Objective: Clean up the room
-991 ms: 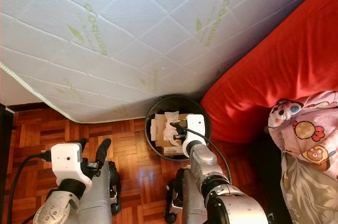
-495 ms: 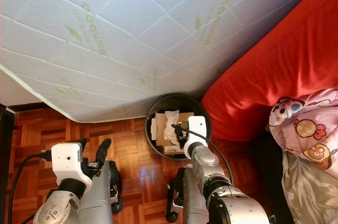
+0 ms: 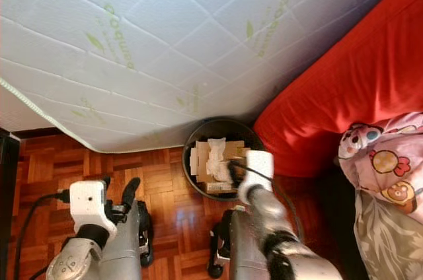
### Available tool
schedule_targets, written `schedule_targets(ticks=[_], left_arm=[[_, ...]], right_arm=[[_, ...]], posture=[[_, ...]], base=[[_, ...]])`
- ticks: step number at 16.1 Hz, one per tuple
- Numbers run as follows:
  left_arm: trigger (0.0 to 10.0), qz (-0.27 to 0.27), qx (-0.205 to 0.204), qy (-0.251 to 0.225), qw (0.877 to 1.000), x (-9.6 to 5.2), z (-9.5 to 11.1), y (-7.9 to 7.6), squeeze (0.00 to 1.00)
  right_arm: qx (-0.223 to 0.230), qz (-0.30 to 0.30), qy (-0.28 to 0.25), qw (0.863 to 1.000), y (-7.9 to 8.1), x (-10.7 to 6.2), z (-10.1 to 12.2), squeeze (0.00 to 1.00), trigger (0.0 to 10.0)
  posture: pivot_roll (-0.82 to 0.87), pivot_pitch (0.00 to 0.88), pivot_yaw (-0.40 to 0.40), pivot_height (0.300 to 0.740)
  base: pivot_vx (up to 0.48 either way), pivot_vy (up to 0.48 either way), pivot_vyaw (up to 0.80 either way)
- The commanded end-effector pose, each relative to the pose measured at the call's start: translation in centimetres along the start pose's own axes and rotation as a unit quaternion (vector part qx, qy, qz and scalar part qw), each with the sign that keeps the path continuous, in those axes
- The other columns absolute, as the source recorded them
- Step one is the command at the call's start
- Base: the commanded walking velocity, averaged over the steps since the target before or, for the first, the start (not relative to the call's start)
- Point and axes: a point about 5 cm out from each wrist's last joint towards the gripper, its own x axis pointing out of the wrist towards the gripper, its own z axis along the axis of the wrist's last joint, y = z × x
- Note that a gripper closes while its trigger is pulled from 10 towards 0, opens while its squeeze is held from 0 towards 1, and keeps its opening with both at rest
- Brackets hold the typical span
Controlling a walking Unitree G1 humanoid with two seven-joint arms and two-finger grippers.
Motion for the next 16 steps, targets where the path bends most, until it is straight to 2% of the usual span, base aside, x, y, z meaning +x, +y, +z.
schedule_targets(ticks=[1, 3, 6, 8, 11, 13, 14, 16], left_arm=[[10.0, 0.002, 0.000, 0.025, 1.000, -0.3, -1.5, 0.3, 0.00], [10.0, 0.003, 0.007, 0.041, 0.999, 0.3, -2.8, 0.9, 0.00], [10.0, 0.006, 0.026, 0.078, 0.997, 0.9, -5.3, 2.1, 0.00], [10.0, 0.014, 0.038, 0.125, 0.991, 0.8, -8.1, 3.5, 0.00], [10.0, 0.025, 0.040, 0.181, 0.982, 0.9, -10.8, 4.6, 0.00], [10.0, 0.029, 0.040, 0.223, 0.974, 0.7, -12.6, 4.9, 0.00], [10.0, 0.027, 0.044, 0.243, 0.969, 0.3, -13.5, 4.9, 0.00], [10.0, 0.028, 0.045, 0.290, 0.956, -0.3, -15.0, 4.8, 0.00]], right_arm=[[0.023, -0.037, 0.012, 0.999, -2.3, -1.2, -1.7, 0.00, 10.0], [0.031, -0.056, 0.021, 0.998, -3.9, -2.3, -3.1, 0.00, 10.0], [0.037, -0.070, 0.046, 0.996, -4.9, -3.7, -5.4, 0.00, 10.0], [0.047, -0.083, 0.067, 0.993, -4.9, -4.6, -7.2, 0.00, 10.0], [0.058, -0.094, 0.089, 0.990, -4.7, -5.2, -8.5, 0.00, 10.0], [0.070, -0.099, 0.114, 0.986, -4.3, -5.5, -9.5, 0.00, 10.0], [0.057, -0.090, 0.130, 0.986, -4.1, -5.7, -10.0, 0.00, 10.0], [0.064, -0.099, 0.148, 0.982, -4.3, -6.3, -10.9, 0.00, 10.0]], posture=[[0.19, 0.366, -0.131, 0.661], [0.19, 0.316, -0.129, 0.681], [0.20, 0.238, -0.121, 0.711], [0.20, 0.161, -0.106, 0.740], [0.20, 0.084, -0.096, 0.740], [0.18, 0.025, -0.087, 0.740], [0.17, 0.005, -0.082, 0.740], [0.16, 0.000, -0.072, 0.740]], base=[[0.000, 0.000, 0.00], [0.000, 0.000, 0.00], [0.000, 0.000, 0.00], [0.000, 0.000, 0.00], [0.000, 0.000, 0.00], [0.000, 0.000, 0.00], [0.000, 0.000, 0.00], [0.000, 0.000, 0.00]])
